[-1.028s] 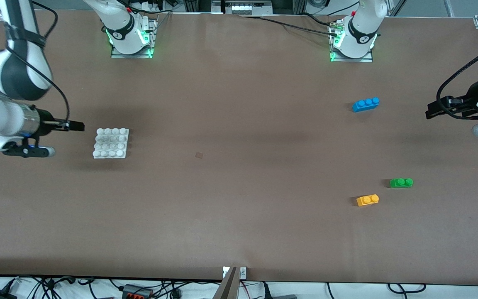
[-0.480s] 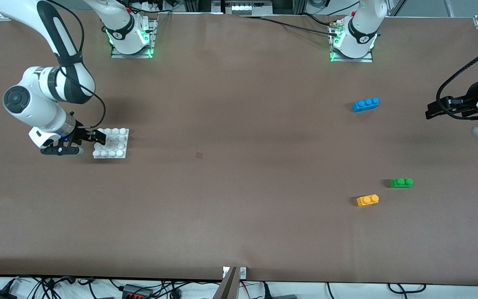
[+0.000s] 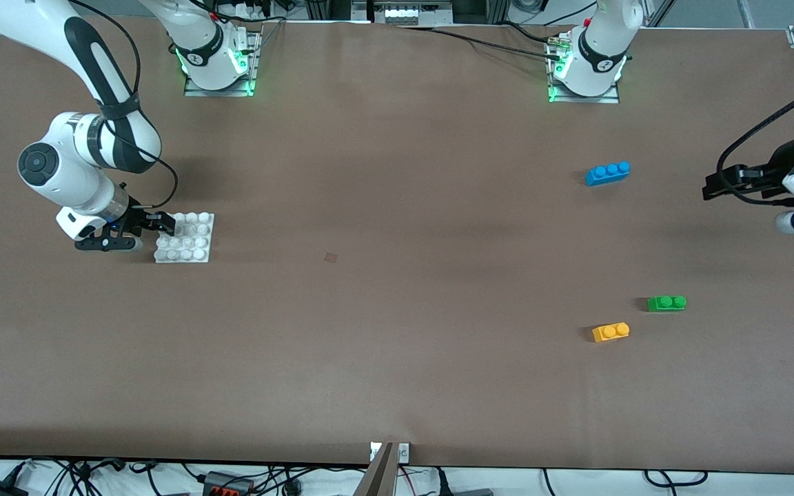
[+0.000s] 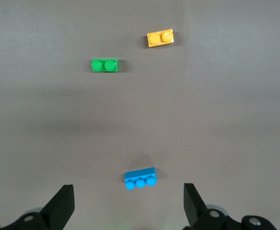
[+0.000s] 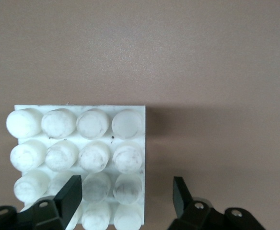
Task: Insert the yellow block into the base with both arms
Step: 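Grasp the base plate with the right gripper while the left gripper reaches the yellow brick, then slide the base plate toward the table middle with the right gripper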
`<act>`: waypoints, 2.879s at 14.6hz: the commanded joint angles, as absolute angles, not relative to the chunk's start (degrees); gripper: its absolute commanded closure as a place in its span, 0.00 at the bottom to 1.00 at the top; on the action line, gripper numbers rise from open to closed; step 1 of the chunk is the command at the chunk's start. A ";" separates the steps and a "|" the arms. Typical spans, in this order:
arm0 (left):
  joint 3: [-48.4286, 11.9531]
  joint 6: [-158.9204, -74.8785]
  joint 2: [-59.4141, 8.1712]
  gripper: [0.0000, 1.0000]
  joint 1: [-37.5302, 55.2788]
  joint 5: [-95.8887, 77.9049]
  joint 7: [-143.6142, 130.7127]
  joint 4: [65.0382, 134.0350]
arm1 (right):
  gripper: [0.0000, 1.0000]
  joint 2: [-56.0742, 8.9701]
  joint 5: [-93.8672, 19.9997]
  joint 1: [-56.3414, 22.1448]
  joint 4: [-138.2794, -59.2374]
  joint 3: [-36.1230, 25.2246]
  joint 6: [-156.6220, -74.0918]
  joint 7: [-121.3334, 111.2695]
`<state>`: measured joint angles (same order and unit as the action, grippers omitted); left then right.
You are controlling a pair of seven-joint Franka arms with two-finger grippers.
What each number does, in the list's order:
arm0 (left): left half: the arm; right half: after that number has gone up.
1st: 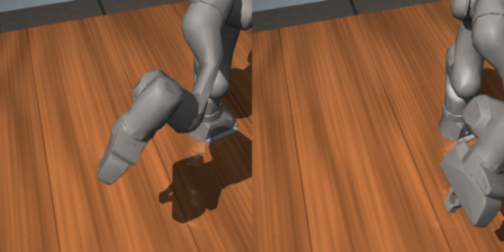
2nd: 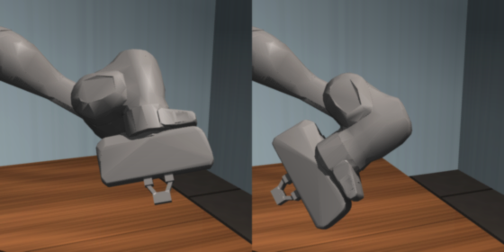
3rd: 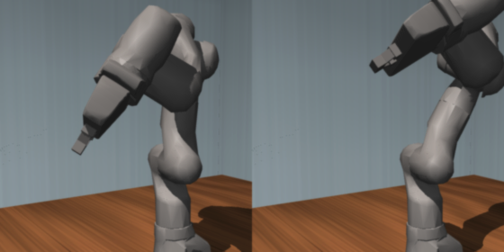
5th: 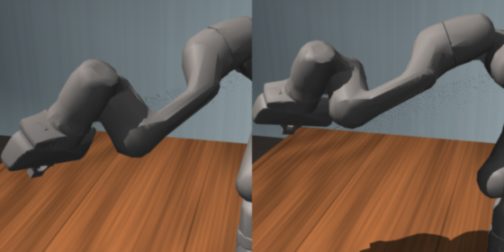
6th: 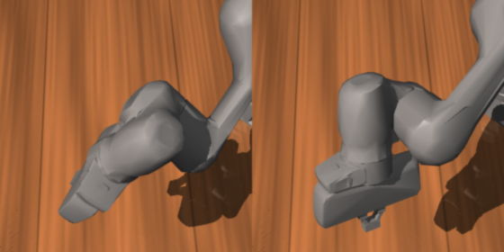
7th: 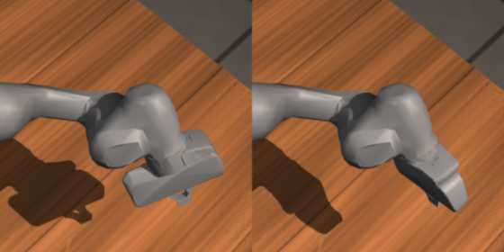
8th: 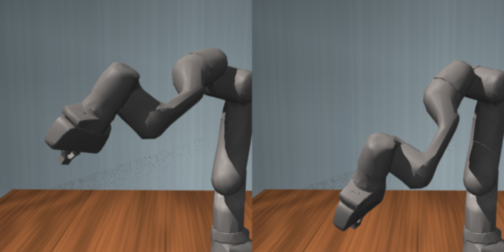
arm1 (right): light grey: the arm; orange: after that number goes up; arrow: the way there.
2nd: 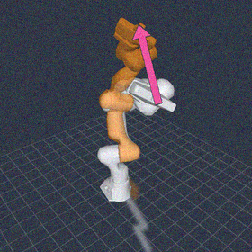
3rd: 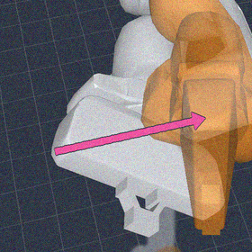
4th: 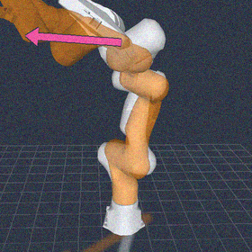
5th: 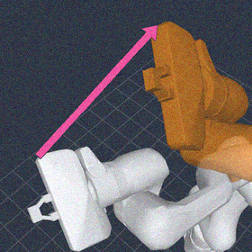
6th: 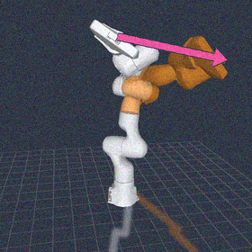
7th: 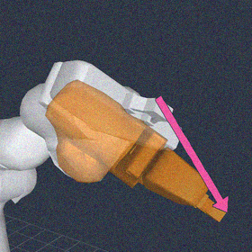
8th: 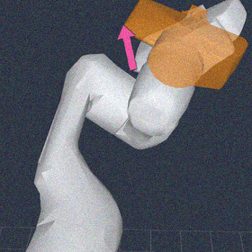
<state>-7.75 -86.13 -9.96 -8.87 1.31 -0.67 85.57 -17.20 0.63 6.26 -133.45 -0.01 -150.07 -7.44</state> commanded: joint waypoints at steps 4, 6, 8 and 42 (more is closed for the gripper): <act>-7.56 -102.87 -22.82 0.00 -8.62 -1.14 0.36 85.95 | 0.16 -21.35 0.26 6.68 -133.68 0.70 -158.63 -8.61; -7.56 -109.75 -28.36 0.00 -8.70 -1.14 -0.08 85.87 | 0.22 -21.45 0.18 6.59 -133.77 0.70 -158.91 -8.53; -7.56 -113.71 -32.41 0.00 -6.78 -0.36 -7.69 85.61 | 0.22 -21.62 0.18 6.59 -133.77 0.70 -158.99 -8.53; -6.86 -132.63 -45.88 0.12 -3.08 4.39 -13.89 84.99 | 0.41 -32.51 0.09 -28.29 -121.40 1.05 -158.99 33.38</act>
<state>-7.26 -132.65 -45.10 -3.54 2.52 -13.09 86.64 -26.18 0.59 -25.67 -127.01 1.37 -158.16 29.79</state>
